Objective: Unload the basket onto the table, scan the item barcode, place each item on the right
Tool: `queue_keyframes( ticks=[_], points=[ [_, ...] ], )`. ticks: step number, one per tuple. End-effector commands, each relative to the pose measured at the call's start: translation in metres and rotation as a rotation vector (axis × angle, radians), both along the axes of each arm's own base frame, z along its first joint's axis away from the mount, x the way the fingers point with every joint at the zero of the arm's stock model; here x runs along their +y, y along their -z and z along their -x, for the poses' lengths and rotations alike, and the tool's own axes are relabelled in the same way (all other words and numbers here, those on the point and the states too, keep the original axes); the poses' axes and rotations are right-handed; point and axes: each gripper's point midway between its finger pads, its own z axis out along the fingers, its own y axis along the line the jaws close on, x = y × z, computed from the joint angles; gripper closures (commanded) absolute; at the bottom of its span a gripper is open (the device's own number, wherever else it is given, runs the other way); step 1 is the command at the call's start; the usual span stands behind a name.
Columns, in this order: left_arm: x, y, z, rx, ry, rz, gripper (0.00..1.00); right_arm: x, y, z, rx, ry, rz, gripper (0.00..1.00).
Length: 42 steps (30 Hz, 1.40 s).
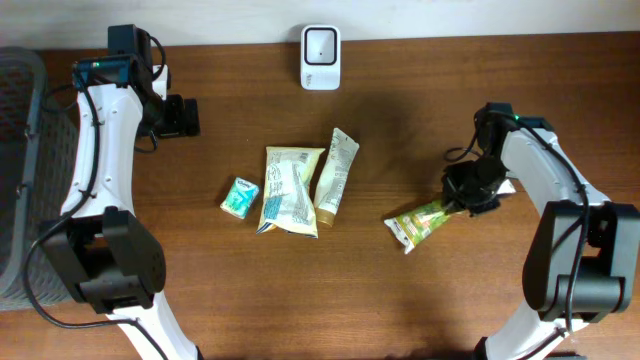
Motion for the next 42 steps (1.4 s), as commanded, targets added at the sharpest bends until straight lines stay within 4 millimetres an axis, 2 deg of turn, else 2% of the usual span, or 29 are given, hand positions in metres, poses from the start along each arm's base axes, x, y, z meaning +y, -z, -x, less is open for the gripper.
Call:
queue_keyframes(
  ticks=[1,2,4,6,8,10,11,13,18,20,21,24,25,26,27,28,29,30,31,32,33,34,35,36,38,40,42],
  points=[
    [-0.002,-0.002,0.001,-0.005,-0.004,0.011,0.01,0.006,-0.009,-0.013,-0.224,-0.516,-0.047,0.55],
    [-0.002,-0.002,0.001,-0.005,-0.004,0.011,0.01,0.005,-0.017,-0.013,-0.271,-0.709,-0.060,0.32],
    [-0.002,-0.002,0.001,-0.005,-0.004,0.011,0.01,0.009,-0.038,-0.008,-0.284,-0.875,-0.074,0.30],
    [-0.002,-0.002,0.001,-0.005,-0.004,0.011,0.01,0.010,-0.054,-0.001,-0.248,-0.946,-0.038,0.35],
    [-0.002,-0.002,0.001,-0.005,-0.004,0.011,0.01,0.012,-0.059,0.025,-0.122,-0.970,-0.006,0.54],
    [-0.002,-0.002,0.001,-0.005,-0.004,0.011,0.01,0.000,-0.046,0.051,0.063,-0.941,0.147,0.71],
    [-0.002,-0.002,0.001,-0.005,-0.004,0.011,0.01,0.003,-0.031,0.062,0.108,-0.945,0.183,0.81],
    [-0.002,-0.002,0.001,-0.005,-0.004,0.011,0.01,0.014,-0.008,0.071,0.109,-0.988,0.186,0.84],
    [-0.002,-0.002,0.001,-0.005,-0.004,0.011,0.01,0.043,0.031,0.069,0.005,-1.081,0.211,0.85],
    [-0.002,-0.002,0.001,-0.005,-0.004,0.011,0.01,0.064,0.031,0.061,-0.057,-1.143,0.221,0.88],
    [-0.002,-0.002,0.001,-0.005,-0.004,0.011,0.01,0.077,0.027,0.050,-0.112,-1.164,0.225,0.88],
    [-0.002,-0.002,0.001,-0.005,-0.004,0.011,0.01,0.098,0.008,-0.004,-0.316,-1.138,0.278,0.80],
    [-0.002,-0.002,0.001,-0.005,-0.004,0.011,0.01,0.102,0.001,-0.030,-0.416,-1.104,0.306,0.73],
    [-0.002,-0.002,0.001,-0.005,-0.004,0.011,0.01,0.094,-0.005,-0.056,-0.501,-1.048,0.346,0.70],
    [-0.002,-0.002,0.001,-0.005,-0.004,0.011,0.01,0.086,-0.007,-0.066,-0.527,-1.015,0.357,0.71],
    [-0.002,-0.002,0.001,-0.005,-0.004,0.011,0.01,0.082,-0.013,-0.068,-0.524,-0.997,0.337,0.71],
    [-0.002,-0.002,0.001,-0.005,-0.004,0.011,0.01,0.082,-0.027,-0.065,-0.521,-1.021,0.286,0.80],
    [-0.002,-0.002,0.001,-0.005,-0.004,0.011,0.01,0.085,-0.055,-0.065,-0.545,-1.043,0.240,0.84],
    [-0.002,-0.002,0.001,-0.005,-0.004,0.011,0.01,0.086,-0.087,-0.063,-0.567,-1.039,0.239,0.83],
    [-0.002,-0.002,0.001,-0.005,-0.004,0.011,0.01,0.085,-0.119,-0.056,-0.587,-1.037,0.245,0.82],
    [-0.002,-0.002,0.001,-0.005,-0.004,0.011,0.01,0.082,-0.138,-0.049,-0.602,-1.035,0.252,0.80],
    [-0.002,-0.002,0.001,-0.005,-0.004,0.011,0.01,0.078,-0.151,-0.040,-0.613,-1.046,0.262,0.76],
    [-0.002,-0.002,0.001,-0.005,-0.004,0.011,0.01,0.071,-0.160,-0.026,-0.594,-1.046,0.282,0.67],
    [-0.002,-0.002,0.001,-0.005,-0.004,0.011,0.01,0.059,-0.162,-0.009,-0.532,-1.053,0.309,0.60],
    [-0.002,-0.002,0.001,-0.005,-0.004,0.011,0.01,0.052,-0.150,0.010,-0.441,-1.066,0.296,0.59],
    [-0.002,-0.002,0.001,-0.005,-0.004,0.011,0.01,0.049,-0.125,0.022,-0.374,-1.078,0.275,0.59],
    [-0.002,-0.002,0.001,-0.005,-0.004,0.011,0.01,0.046,-0.097,0.029,-0.332,-1.084,0.263,0.48]
  ],
)
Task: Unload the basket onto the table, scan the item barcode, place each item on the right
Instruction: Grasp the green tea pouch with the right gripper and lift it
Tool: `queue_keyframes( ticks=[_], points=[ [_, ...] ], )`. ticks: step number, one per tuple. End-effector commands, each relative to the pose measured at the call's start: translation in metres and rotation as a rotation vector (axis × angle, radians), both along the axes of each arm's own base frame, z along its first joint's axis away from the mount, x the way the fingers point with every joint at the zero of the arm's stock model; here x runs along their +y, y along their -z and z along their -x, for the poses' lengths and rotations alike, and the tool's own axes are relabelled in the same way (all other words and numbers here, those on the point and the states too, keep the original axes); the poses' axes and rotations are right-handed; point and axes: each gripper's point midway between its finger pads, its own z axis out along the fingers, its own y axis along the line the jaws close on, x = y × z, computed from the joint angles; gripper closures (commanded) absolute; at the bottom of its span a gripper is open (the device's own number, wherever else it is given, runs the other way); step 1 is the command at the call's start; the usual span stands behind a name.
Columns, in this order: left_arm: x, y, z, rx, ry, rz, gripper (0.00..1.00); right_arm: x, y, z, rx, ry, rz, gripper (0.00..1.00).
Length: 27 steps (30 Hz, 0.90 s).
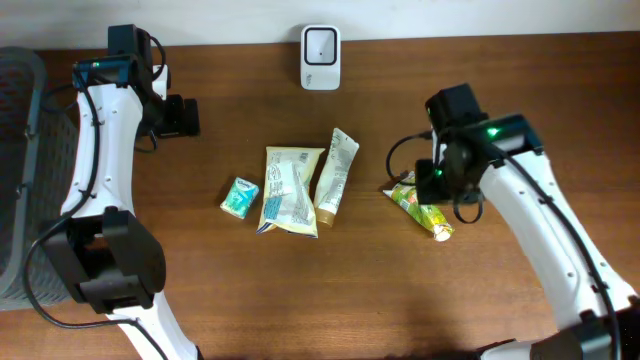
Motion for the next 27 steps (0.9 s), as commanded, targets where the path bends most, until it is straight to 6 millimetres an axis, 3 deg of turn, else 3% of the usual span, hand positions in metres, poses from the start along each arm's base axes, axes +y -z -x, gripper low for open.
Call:
queue_keyframes(
  ticks=[1,3,5,10,14,17,18,21,23,24,27],
  points=[
    [-0.002,-0.002,0.001,-0.006,-0.004,0.011,0.01,-0.006,0.033,0.007,0.022,0.003,0.025,0.39],
    [-0.002,-0.002,0.001,-0.005,-0.004,0.011,0.01,-0.011,0.057,0.008,0.025,0.011,0.024,0.29],
    [-0.002,-0.002,0.001,-0.005,-0.004,0.011,0.01,-0.022,0.072,0.014,0.061,0.025,-0.017,0.29],
    [-0.002,-0.002,0.001,-0.006,-0.004,0.011,0.01,-0.022,0.092,0.011,0.076,-0.094,-0.056,0.30],
    [-0.002,-0.002,0.001,-0.005,-0.004,0.011,0.01,-0.036,0.137,0.016,0.218,-0.112,0.035,0.30],
    [-0.002,-0.002,0.001,-0.005,-0.004,0.011,0.01,-0.044,0.165,0.023,0.305,-0.112,0.079,0.60],
    [-0.002,-0.002,0.001,-0.006,-0.004,0.011,0.01,-0.045,0.166,0.024,0.309,-0.110,0.083,0.62],
    [-0.002,-0.002,0.001,-0.005,-0.004,0.011,0.01,-0.041,0.163,0.021,0.304,-0.055,0.067,0.96],
    [-0.002,-0.002,0.001,-0.005,-0.004,0.011,0.01,-0.032,0.148,0.009,0.278,-0.072,0.018,0.96],
    [-0.002,-0.002,0.001,-0.005,-0.004,0.011,0.01,-0.020,0.140,0.003,0.253,-0.131,-0.049,0.96],
    [-0.002,-0.002,0.001,-0.005,-0.004,0.011,0.01,0.056,0.108,0.002,0.160,-0.434,-0.507,0.96]
  ],
)
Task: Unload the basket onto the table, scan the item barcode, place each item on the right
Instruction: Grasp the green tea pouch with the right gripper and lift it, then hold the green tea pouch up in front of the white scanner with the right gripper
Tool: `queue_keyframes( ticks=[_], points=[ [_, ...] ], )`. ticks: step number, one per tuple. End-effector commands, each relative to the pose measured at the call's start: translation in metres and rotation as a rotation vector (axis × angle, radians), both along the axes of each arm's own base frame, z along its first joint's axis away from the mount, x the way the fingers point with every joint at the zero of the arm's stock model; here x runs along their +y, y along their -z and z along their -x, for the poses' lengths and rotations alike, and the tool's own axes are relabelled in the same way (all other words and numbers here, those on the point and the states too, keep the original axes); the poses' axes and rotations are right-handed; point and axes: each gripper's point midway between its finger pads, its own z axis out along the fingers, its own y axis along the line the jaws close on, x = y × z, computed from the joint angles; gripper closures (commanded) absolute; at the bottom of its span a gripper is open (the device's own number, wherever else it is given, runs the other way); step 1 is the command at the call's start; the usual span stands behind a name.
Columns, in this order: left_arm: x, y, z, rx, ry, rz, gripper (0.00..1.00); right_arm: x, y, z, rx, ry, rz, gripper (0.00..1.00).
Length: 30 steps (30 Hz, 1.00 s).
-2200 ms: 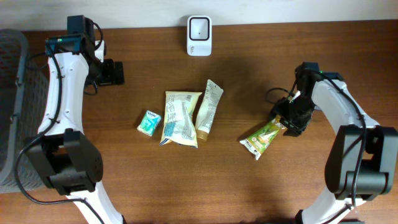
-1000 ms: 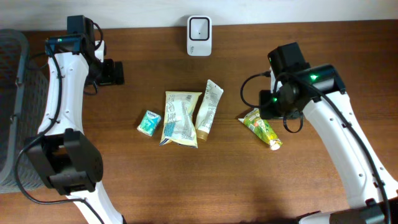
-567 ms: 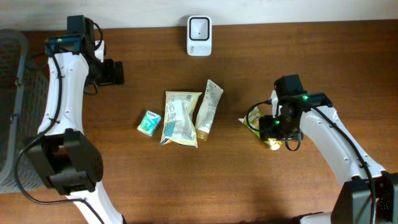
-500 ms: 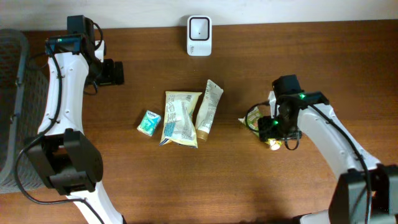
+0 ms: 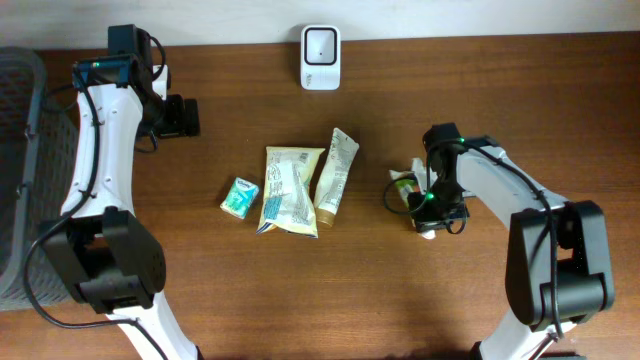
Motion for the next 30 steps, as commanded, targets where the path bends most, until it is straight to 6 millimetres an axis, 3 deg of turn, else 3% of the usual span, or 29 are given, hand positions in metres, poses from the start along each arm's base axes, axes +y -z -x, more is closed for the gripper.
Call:
queue_keyframes(
  ticks=[1,3,6,8,10,12,14,16,18,21,22,23,25,28,30],
  points=[
    [-0.002,-0.002,0.001,-0.005,-0.004,0.011,0.01,0.078,-0.048,-0.004,-0.094,-0.212,-0.547,0.96],
    [-0.002,-0.002,0.001,-0.006,-0.004,0.011,0.01,0.104,-0.078,0.004,-0.113,-0.251,-0.782,0.96],
    [-0.002,-0.002,0.001,-0.005,-0.004,0.011,0.01,0.119,-0.126,0.010,-0.108,-0.266,-0.965,0.96],
    [-0.002,-0.002,0.001,-0.005,-0.004,0.011,0.01,0.122,-0.171,0.004,-0.123,-0.289,-1.010,0.96],
    [-0.002,-0.002,0.001,-0.005,-0.004,0.011,0.01,0.123,-0.194,-0.001,-0.142,-0.298,-1.012,0.96],
    [-0.002,-0.002,0.001,-0.006,-0.004,0.011,0.01,0.124,-0.231,-0.009,-0.196,-0.327,-1.012,0.96],
    [-0.002,-0.002,0.001,-0.005,-0.004,0.011,0.01,0.125,-0.249,-0.013,-0.241,-0.351,-1.011,0.96],
    [-0.002,-0.002,0.001,-0.005,-0.004,0.011,0.01,0.125,-0.249,-0.013,-0.245,-0.355,-1.006,0.96],
    [-0.001,-0.002,0.001,-0.005,-0.005,0.011,0.01,0.120,-0.239,-0.015,-0.251,-0.380,-0.940,0.96],
    [-0.001,-0.002,0.001,-0.005,-0.005,0.011,0.01,0.096,-0.198,-0.031,-0.247,-0.388,-0.672,0.96],
    [-0.001,-0.002,0.001,-0.006,-0.004,0.011,0.01,0.087,-0.179,-0.042,-0.226,-0.319,-0.549,0.96],
    [-0.001,-0.002,0.001,-0.005,-0.005,0.011,0.01,0.068,-0.148,-0.057,-0.217,-0.210,-0.337,0.96],
    [-0.001,-0.002,0.001,-0.005,-0.005,0.011,0.01,0.043,-0.102,-0.069,-0.224,-0.085,-0.060,0.96],
    [-0.001,-0.002,0.001,-0.006,-0.005,0.011,0.01,0.043,-0.046,-0.059,-0.229,-0.109,-0.010,0.96],
    [-0.001,-0.002,0.001,-0.005,-0.005,0.011,0.01,0.027,-0.011,-0.055,-0.255,-0.109,0.072,0.96]
  ],
)
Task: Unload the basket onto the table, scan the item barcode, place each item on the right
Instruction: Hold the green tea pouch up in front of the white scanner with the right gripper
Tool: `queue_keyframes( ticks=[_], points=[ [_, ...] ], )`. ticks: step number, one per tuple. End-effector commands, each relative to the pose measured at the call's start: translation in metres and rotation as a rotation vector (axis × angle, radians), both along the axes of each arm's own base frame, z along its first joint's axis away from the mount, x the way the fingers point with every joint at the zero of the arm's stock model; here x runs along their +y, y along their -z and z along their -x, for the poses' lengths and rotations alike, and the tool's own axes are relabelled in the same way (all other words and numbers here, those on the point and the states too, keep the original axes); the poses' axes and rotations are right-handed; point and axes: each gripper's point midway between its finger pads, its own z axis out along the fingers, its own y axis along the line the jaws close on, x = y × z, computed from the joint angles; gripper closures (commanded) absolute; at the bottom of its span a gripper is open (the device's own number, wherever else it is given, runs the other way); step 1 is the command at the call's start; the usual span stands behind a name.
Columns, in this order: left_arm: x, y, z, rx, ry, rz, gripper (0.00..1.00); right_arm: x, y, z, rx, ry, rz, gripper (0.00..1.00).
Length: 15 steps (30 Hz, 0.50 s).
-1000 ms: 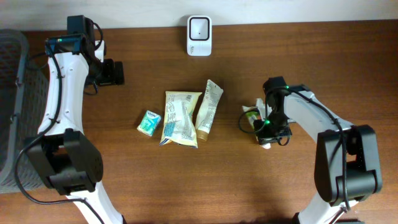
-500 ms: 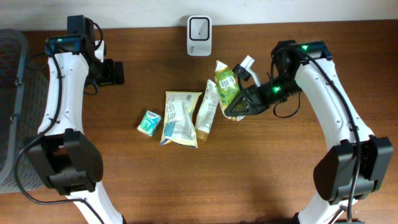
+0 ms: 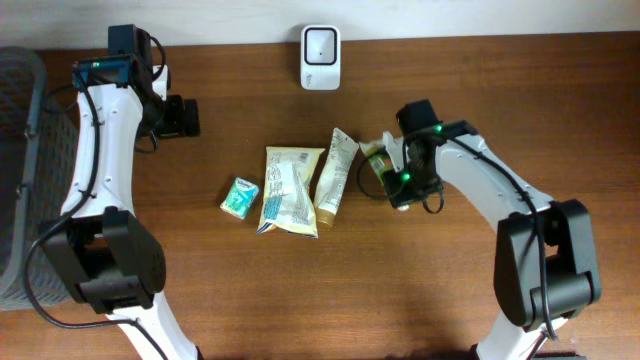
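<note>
The white barcode scanner (image 3: 320, 45) stands at the table's far edge. My right gripper (image 3: 398, 172) is shut on a green snack packet (image 3: 377, 155). It holds the packet just right of the cream tube (image 3: 337, 173), below and to the right of the scanner. Most of the packet is hidden under the wrist, and only its upper left end shows. My left gripper (image 3: 186, 117) hangs at the far left, away from every item. Whether its fingers are open or shut cannot be made out.
A yellow-and-white snack bag (image 3: 290, 190) and a small teal packet (image 3: 240, 196) lie at the table's middle, left of the tube. A grey mesh basket (image 3: 14, 170) sits at the left edge.
My right gripper has moved up and to the left with the green packet, from the right of centre to a spot beside the cream tube. The left arm has stayed still.
At first my right gripper was on the green packet at the right side of the table. Then the packet was nearer the middle and turned. Then it was bunched under the wrist, and now it is held next to the tube, closer to the scanner.
</note>
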Motion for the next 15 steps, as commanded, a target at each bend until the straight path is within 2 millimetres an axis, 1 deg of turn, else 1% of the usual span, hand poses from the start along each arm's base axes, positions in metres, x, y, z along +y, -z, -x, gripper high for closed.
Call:
queue_keyframes(
  ticks=[1,2,4,5,6,7,8,9,10,11,12,13,14,15],
  points=[
    [-0.001,-0.002,0.000,-0.008,-0.005,0.011,0.01,-0.022,0.017,-0.001,-0.067,0.026,0.116,0.95],
    [-0.001,-0.002,0.000,-0.008,-0.005,0.011,0.01,-0.023,0.019,-0.001,-0.069,0.026,0.117,0.89],
    [-0.001,-0.002,0.000,-0.008,-0.005,0.011,0.01,-0.019,0.019,0.001,-0.058,0.023,0.093,0.71],
    [-0.001,-0.002,0.000,-0.008,-0.005,0.011,0.01,-0.009,0.013,0.003,-0.035,0.021,0.035,0.71],
    [-0.001,-0.002,0.000,-0.008,-0.005,0.011,0.01,-0.003,0.000,0.002,-0.016,0.022,-0.009,0.71],
    [-0.002,-0.002,0.000,-0.008,-0.004,0.011,0.01,-0.001,-0.023,0.001,0.010,0.023,-0.014,0.71],
    [-0.002,-0.002,0.000,-0.008,-0.004,0.011,0.01,-0.001,-0.032,0.002,0.023,0.022,-0.010,0.70],
    [-0.002,-0.002,0.000,-0.008,-0.004,0.011,0.01,-0.004,-0.037,0.003,0.028,0.023,0.004,0.61],
    [-0.002,-0.002,0.000,-0.008,-0.004,0.011,0.01,-0.008,-0.034,0.005,0.036,0.025,0.031,0.56],
    [-0.002,-0.002,0.000,-0.008,-0.004,0.011,0.01,-0.008,-0.025,0.015,0.069,0.024,0.024,0.53],
    [-0.002,-0.002,0.000,-0.008,-0.004,0.011,0.01,-0.002,-0.015,0.022,0.089,0.027,-0.019,0.51],
    [-0.002,-0.002,0.000,-0.008,-0.004,0.011,0.01,-0.002,-0.003,0.026,0.097,0.068,-0.020,0.51],
    [-0.002,-0.002,0.000,-0.008,-0.004,0.011,0.01,-0.004,0.005,0.026,0.091,0.086,-0.013,0.52],
    [-0.002,-0.002,0.000,-0.008,-0.004,0.011,0.01,-0.012,0.013,0.026,0.080,0.123,0.031,0.53]
  ],
)
